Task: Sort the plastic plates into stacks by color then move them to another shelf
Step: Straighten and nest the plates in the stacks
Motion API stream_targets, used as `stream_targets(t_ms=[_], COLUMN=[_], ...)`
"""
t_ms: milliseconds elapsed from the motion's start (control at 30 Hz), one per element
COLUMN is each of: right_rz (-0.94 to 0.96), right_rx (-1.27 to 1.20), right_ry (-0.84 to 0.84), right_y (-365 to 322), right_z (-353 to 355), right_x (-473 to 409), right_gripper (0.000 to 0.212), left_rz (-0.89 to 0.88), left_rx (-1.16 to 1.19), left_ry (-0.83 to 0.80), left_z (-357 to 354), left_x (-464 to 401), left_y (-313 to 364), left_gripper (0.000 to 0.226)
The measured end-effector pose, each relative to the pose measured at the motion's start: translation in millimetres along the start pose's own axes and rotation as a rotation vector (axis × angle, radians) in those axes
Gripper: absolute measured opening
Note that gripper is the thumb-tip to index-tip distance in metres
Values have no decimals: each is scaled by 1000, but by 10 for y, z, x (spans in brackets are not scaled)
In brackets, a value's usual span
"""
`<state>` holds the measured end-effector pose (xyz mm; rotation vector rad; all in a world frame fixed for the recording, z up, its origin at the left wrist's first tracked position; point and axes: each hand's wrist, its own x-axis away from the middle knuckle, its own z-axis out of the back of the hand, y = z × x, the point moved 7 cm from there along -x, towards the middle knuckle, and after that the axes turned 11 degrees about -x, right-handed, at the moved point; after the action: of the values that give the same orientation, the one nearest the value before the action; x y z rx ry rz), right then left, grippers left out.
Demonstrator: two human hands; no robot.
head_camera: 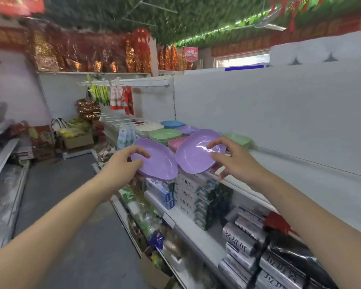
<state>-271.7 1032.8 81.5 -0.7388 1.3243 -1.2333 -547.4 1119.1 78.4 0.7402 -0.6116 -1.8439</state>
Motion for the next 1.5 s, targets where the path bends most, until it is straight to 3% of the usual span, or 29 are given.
stream_targets(t_ms=[167, 433, 667, 867, 1100, 1333, 1500], right_rz=[-3, -35, -60, -231, -474, -639, -780], right_rx=[62, 117, 237, 319, 301, 919, 1054], right_ry=[-12, 107, 313, 485, 379, 130, 99], right_y=[101, 342, 505, 806, 1186, 1286, 1315], right_z=[-97, -168, -254, -155, -287, -295, -386], right_x=[-799, -1983, -2952, -3476, -3940, -4218, -4180], right_gripper=[17, 14, 12, 7, 28, 72, 79], left_rz=[-2, -88, -218, -280, -287, -338, -375], left_rx=[3, 69, 90, 101, 215, 202, 221], left_ry=[2, -19, -113, -209, -426, -560, -705], left_z=[104, 192, 334, 325, -221, -684, -1025], left_x=[-860, -2320, -3602, -4601, -5354, -5790, -5815], left_y=[-256, -575, -840, -965, -893, -539, -318], left_gripper=[28, 24, 24, 25, 21, 19, 16])
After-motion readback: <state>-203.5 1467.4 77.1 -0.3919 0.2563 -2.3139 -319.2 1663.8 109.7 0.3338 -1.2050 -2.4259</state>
